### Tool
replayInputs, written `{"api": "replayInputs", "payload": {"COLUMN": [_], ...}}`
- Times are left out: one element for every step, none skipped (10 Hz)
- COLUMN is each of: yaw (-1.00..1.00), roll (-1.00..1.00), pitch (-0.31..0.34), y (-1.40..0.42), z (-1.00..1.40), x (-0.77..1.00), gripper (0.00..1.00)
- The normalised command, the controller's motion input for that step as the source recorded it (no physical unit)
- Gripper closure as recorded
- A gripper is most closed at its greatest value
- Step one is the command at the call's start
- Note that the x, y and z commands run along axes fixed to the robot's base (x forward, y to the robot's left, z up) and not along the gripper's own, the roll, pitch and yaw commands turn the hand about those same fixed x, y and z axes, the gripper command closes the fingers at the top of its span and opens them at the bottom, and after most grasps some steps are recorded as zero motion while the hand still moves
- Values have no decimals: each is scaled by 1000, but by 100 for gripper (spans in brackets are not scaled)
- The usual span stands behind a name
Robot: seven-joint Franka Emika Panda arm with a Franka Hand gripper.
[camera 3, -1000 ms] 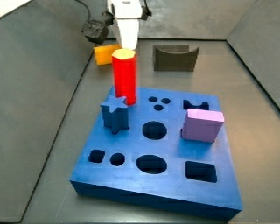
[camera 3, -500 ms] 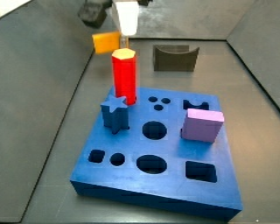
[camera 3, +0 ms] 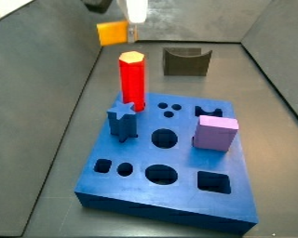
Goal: Pick up the arch object. Move up. Place the arch object on the fixture. Regrasp the arch object. Rotate the arch object. Move to above the board. Insert the arch object.
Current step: Place the arch object on the fixture.
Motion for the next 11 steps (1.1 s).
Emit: {"api": "replayInputs", "payload": {"yaw": [5, 9, 13, 16, 17, 16, 15, 13, 1000, 1000, 1000], "roll": [-29, -39, -49, -61, -70, -80, -90, -102, -3, 0, 5], "pitch": [16, 19, 23, 24, 28, 36, 44, 58, -84, -80, -78], "y": [-7, -8, -10, -10, -9, -9, -8, -6, -386, -380, -333], "z": [1000, 1000, 1000, 1000, 843, 678, 513, 297, 156, 97, 83], "x": [-18, -19, -23, -23, -18, -12, -4, 9, 1000, 1000, 1000], "gripper": [100, 100, 100, 100, 100, 100, 100, 100, 100, 100, 100]}}
